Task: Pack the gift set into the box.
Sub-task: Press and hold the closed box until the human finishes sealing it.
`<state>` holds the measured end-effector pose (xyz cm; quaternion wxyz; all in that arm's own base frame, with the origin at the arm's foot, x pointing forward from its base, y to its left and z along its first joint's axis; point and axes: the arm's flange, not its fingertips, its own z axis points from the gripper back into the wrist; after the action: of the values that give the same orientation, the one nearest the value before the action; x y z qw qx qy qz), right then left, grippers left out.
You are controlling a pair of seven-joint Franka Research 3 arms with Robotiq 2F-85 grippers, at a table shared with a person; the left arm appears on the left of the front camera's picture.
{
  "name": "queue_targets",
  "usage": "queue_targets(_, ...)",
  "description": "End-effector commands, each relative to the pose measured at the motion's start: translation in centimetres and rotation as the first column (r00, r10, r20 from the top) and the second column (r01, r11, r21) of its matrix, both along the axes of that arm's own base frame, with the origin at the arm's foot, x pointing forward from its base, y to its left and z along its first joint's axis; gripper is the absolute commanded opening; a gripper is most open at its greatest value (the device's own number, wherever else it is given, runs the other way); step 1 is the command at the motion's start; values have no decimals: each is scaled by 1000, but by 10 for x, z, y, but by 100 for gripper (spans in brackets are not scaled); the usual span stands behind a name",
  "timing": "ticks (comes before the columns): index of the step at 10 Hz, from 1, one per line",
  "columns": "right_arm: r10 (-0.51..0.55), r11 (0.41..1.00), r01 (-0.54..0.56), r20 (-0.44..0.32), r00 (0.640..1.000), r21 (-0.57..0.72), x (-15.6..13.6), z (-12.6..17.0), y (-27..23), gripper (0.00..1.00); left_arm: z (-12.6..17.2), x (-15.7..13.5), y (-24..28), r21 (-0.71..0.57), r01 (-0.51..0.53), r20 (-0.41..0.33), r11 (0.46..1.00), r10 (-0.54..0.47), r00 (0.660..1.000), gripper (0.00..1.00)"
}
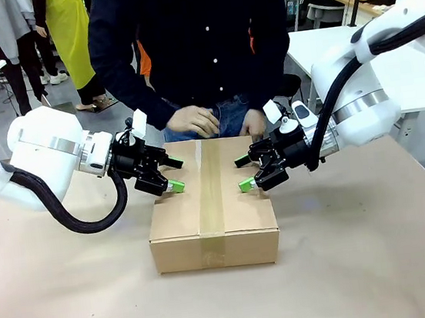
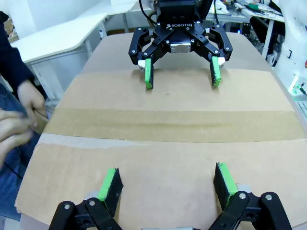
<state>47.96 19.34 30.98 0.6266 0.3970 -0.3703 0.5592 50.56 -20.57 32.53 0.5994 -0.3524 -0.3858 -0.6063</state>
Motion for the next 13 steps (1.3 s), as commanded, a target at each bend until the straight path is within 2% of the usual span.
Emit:
queue_targets(1, -3, 1000, 3, -1, 1000, -5, 0, -2, -1, 100, -2, -1, 0, 2, 4, 1, 1000, -4, 1000, 100)
queue_targets(2, 0, 1000, 0, 0, 1000, 0, 0, 0, 0, 100, -2, -1, 0, 2, 4, 1, 1000, -4, 1000, 100)
queue_targets(3, 68, 997, -66, -84, 994, 28, 8, -13, 12, 100, 0, 0, 0, 0, 0, 0, 1000, 0, 1000, 100)
queue_targets(4, 154, 988, -154, -23, 988, 28, -2, 5, 25, 100, 24, -11, -3, -27, 62, 40, 998, -61, 997, 100)
queue_targets(5, 184, 982, -187, 59, 981, 40, -22, 41, 22, 100, 62, -33, 2, -61, 141, 98, 988, -135, 986, 100)
queue_targets(6, 203, 974, -215, 137, 970, 78, -46, 72, 3, 100, 92, -60, 18, -92, 175, 159, 980, -159, 974, 100)
queue_targets(7, 197, 959, -228, 180, 964, 167, -66, 93, -26, 100, 113, -84, 44, -154, 218, 212, 964, -183, 960, 100)
queue_targets(8, 173, 935, -224, 195, 965, 275, -79, 102, -63, 100, 119, -104, 74, -216, 244, 253, 945, -187, 949, 100)
queue_targets(9, 85, 900, -161, 200, 976, 406, -92, 101, -109, 100, 112, -119, 111, -292, 240, 288, 926, -154, 945, 100)
queue_targets(10, -57, 847, -64, 209, 976, 528, -103, 95, -153, 100, 98, -132, 147, -391, 202, 297, 898, -85, 951, 100)
queue_targets(11, -239, 761, 65, 186, 953, 646, -116, 85, -190, 100, 79, -148, 178, -461, 227, 342, 858, -65, 938, 100)
queue_targets(12, -385, 676, 147, 176, 906, 723, -127, 74, -217, 100, 61, -159, 202, -540, 122, 323, 833, 71, 944, 100)
queue_targets(13, -464, 643, 210, 156, 872, 737, -127, 65, -224, 100, 51, -163, 211, -600, 114, 304, 792, 94, 948, 100)
